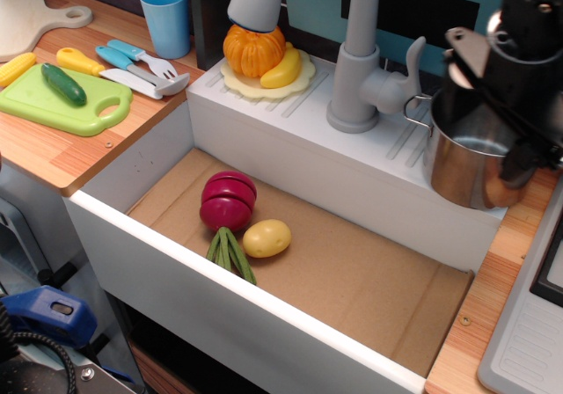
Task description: Put pot or pan in sink
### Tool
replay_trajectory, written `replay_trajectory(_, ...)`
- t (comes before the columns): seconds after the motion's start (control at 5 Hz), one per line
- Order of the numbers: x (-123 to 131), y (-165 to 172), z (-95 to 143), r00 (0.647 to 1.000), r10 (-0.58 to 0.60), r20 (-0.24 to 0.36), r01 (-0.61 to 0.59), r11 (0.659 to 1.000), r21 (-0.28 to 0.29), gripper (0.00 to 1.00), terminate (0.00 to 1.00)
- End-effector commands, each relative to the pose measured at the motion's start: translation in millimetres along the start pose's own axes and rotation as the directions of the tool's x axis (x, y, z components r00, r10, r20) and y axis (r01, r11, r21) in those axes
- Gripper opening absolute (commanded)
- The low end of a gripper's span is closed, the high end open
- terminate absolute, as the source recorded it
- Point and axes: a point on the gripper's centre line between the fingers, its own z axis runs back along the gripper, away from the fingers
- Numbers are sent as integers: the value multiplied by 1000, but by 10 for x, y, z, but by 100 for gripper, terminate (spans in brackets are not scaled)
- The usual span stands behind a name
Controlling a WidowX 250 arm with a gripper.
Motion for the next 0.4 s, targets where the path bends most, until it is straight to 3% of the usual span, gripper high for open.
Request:
replay_trajectory(0.0,315,-10,122,994,-55,91,58,998,-34,100,0)
replay_trajectory(0.2,363,-48,11,992,-43,121,54,995,-87,100,0)
